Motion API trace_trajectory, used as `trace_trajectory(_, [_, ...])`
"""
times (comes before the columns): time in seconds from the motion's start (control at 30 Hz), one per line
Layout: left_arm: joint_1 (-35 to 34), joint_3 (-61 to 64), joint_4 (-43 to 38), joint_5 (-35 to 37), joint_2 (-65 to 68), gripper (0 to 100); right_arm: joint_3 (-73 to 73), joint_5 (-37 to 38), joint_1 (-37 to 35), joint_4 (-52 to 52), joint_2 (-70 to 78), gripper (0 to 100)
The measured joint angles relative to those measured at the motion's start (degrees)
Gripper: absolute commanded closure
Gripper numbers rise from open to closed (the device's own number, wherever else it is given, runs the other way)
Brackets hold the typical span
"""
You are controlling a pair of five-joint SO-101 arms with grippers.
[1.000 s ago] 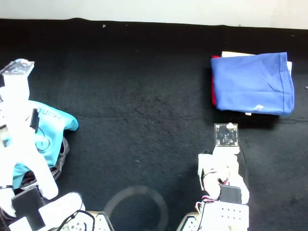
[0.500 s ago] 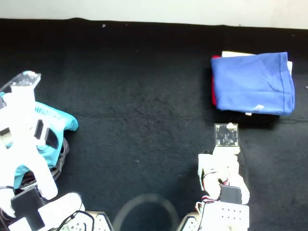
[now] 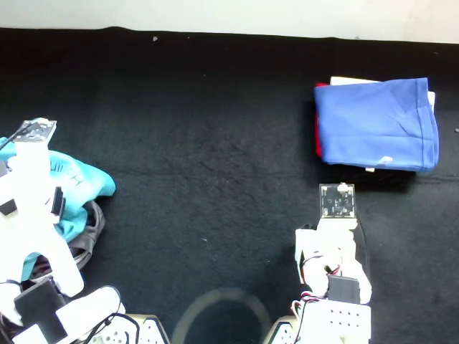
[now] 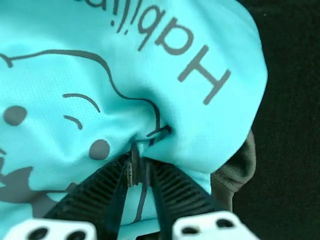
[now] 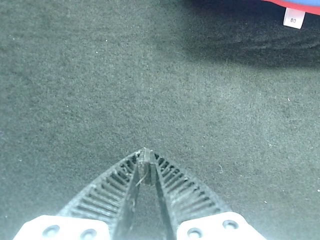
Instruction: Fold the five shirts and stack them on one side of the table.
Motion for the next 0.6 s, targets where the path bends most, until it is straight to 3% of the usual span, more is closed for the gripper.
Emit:
trace_trajectory(0.3, [0.0, -1.8, 0.8, 0.4, 0.0, 99, 0.0, 0.0, 0.0, 0.0, 0.0, 98.9])
trace_trajectory(0.47, [1.4, -11.2, 8.4, 4.9, 0.0, 99, 0.0, 0.0, 0.0, 0.0, 0.0, 98.9])
trace_trajectory(0.6, [7.3, -21.6, 17.1, 9.1, 0.0, 99, 0.0, 0.0, 0.0, 0.0, 0.0, 98.9])
